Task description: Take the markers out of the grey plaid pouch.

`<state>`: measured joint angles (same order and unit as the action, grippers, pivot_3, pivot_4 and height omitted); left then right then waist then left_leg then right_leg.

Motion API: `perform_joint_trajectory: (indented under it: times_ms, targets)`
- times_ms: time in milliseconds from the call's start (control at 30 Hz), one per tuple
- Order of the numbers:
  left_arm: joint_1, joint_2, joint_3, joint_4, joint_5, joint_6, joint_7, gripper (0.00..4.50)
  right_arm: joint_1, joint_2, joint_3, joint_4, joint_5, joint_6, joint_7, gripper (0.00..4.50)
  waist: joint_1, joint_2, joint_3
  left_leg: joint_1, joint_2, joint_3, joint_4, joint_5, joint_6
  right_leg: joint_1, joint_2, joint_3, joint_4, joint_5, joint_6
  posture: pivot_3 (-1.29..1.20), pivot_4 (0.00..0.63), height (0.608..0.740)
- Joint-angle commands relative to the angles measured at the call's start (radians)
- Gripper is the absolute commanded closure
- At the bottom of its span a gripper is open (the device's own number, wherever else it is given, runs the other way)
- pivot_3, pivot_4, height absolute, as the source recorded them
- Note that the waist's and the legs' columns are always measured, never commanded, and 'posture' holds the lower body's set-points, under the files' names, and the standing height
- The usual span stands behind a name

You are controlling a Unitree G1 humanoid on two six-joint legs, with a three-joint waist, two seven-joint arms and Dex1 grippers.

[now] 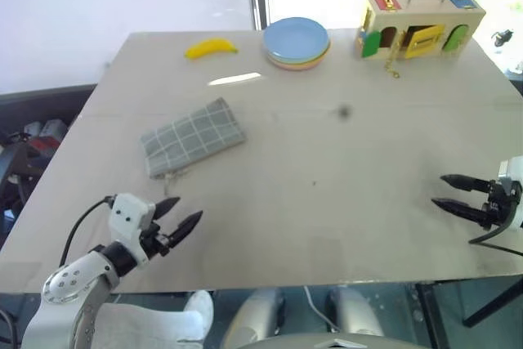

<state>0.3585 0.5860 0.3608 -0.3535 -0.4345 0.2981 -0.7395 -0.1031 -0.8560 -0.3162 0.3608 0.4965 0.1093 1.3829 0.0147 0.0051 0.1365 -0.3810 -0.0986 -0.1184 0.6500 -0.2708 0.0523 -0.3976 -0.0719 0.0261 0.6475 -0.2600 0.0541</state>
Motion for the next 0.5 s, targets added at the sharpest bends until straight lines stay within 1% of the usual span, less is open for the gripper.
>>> perform_joint_trajectory:
  times_ms: [33, 500]
  targets:
    - [-0.005, 0.017, 0.019, 0.003, -0.005, -0.019, -0.016, 1.24, 0.014, -0.02, -0.043, -0.041, 0.021, 0.003, -0.001, 0.95, 0.0, 0.0, 0.0, 0.0, 0.0, 0.0, 0.0, 0.0, 0.0, 0.0, 0.0, 0.0, 0.0, 0.0, 0.0, 0.0, 0.15, 0.74]
    - [-0.007, 0.015, 0.019, 0.014, -0.006, -0.02, -0.022, 1.24, 0.014, -0.022, -0.045, -0.036, 0.02, 0.007, 0.011, 0.95, 0.0, 0.0, 0.0, 0.0, 0.0, 0.0, 0.0, 0.0, 0.001, 0.0, 0.0, 0.0, 0.0, 0.0, 0.0, 0.0, 0.15, 0.74]
